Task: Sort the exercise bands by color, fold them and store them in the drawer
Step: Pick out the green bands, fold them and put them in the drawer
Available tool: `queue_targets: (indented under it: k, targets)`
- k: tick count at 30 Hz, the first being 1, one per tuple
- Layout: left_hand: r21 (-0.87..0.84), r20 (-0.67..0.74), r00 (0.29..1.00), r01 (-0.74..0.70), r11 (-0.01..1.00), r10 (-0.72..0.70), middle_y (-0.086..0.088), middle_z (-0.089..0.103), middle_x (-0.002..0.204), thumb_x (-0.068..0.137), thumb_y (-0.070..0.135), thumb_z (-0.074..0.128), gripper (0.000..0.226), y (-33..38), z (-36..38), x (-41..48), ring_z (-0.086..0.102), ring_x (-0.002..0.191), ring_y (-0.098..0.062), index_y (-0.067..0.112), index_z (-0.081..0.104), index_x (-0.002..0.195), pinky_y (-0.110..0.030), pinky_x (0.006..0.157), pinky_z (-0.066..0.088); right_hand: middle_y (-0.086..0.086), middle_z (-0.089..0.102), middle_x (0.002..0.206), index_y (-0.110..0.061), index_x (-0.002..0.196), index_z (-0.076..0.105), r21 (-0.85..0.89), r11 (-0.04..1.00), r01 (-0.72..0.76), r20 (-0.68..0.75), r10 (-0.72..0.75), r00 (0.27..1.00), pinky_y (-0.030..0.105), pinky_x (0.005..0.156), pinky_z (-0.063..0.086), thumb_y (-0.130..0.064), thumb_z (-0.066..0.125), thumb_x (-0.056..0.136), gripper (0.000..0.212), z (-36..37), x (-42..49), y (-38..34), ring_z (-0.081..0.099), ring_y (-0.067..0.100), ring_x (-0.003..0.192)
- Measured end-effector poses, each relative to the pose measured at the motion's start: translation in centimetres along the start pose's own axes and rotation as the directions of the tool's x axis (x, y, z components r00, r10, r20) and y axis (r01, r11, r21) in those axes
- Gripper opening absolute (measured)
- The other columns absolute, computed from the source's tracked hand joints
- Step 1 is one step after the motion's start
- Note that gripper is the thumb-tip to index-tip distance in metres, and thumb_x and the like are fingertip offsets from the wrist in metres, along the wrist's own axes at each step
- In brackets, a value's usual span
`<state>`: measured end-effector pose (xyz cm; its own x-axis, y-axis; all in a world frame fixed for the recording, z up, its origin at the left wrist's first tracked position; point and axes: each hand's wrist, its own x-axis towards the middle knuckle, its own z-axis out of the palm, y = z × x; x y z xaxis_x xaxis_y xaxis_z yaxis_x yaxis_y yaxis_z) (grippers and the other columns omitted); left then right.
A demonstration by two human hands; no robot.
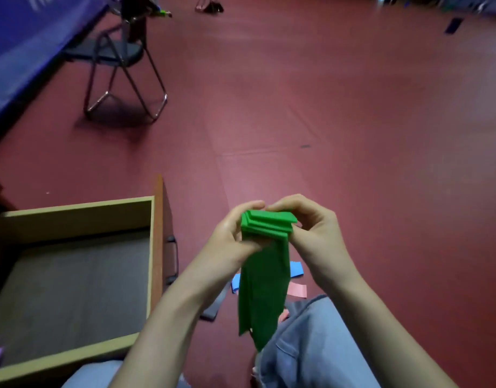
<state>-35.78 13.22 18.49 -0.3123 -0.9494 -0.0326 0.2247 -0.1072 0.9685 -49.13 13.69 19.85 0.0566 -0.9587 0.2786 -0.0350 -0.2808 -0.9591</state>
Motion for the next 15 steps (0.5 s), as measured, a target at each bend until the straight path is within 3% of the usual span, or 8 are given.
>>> queue_targets:
  k: [3, 5, 9, 12, 15]
  targets:
    - [0.047, -0.037, 0.999, -0.002, 0.999, 0.004, 0.006, 0.07, 0.077, 0.08, 0.0, 0.057, 0.022, 1.3, -0.5, -3.0, 0.065, 0.07, 0.0, 0.016, 0.059, 0.095, -0.015, 0.066, 0.054, -0.015, 0.064, 0.061, -0.022, 0.066, 0.064, 0.012, 1.0, -0.025, 0.05, 0.024, 0.998, 0.009, 0.059, 0.044, -0.006, 0.061, 0.063, 0.017, 1.6, -2.1, -1.4, 0.055, -0.004, 0.062]
    - [0.086, -0.054, 0.999, 0.005, 0.996, 0.0, 0.004, 0.065, 0.081, 0.082, 0.001, 0.057, 0.021, 1.7, -0.9, -4.6, 0.062, 0.063, 0.006, 0.017, 0.057, 0.096, -0.01, 0.057, 0.049, -0.014, 0.066, 0.06, -0.022, 0.065, 0.064, 0.043, 0.998, -0.046, 0.059, 0.044, 0.997, 0.009, 0.057, 0.045, -0.008, 0.062, 0.058, 0.016, 2.4, -3.3, -2.0, 0.057, -0.004, 0.06]
    - [0.18, -0.03, 0.998, 0.054, 0.982, -0.049, 0.007, 0.064, 0.097, 0.076, 0.02, 0.068, 0.027, 0.9, -1.3, -6.8, 0.061, 0.078, 0.006, 0.027, 0.054, 0.098, -0.011, 0.071, 0.049, -0.012, 0.067, 0.061, -0.017, 0.072, 0.065, 0.127, 0.989, -0.081, 0.029, 0.078, 0.997, 0.013, 0.062, 0.049, -0.001, 0.066, 0.065, 0.017, 2.8, -4.2, -3.0, 0.059, -0.001, 0.063]
    - [0.177, -0.06, 0.998, 0.04, 0.983, -0.03, 0.011, 0.064, 0.084, 0.089, 0.008, 0.053, 0.02, 0.7, -0.7, -8.2, 0.061, 0.067, 0.01, 0.028, 0.056, 0.087, -0.008, 0.064, 0.047, -0.01, 0.067, 0.063, -0.019, 0.074, 0.067, 0.133, 0.984, -0.118, 0.036, 0.114, 0.993, 0.017, 0.062, 0.052, -0.008, 0.065, 0.063, 0.016, 3.2, -4.4, -3.7, 0.059, 0.003, 0.065]
    - [0.095, -0.138, 0.99, 0.0, 0.995, 0.014, 0.015, 0.065, 0.068, 0.091, 0.002, 0.045, 0.026, 0.8, 0.2, -9.3, 0.06, 0.056, 0.011, 0.023, 0.057, 0.081, -0.005, 0.054, 0.045, -0.011, 0.067, 0.06, -0.017, 0.072, 0.065, 0.12, 0.989, -0.092, 0.042, 0.087, 0.995, 0.014, 0.06, 0.05, 0.008, 0.066, 0.07, 0.024, 3.9, -4.8, -4.5, 0.058, 0.001, 0.062]
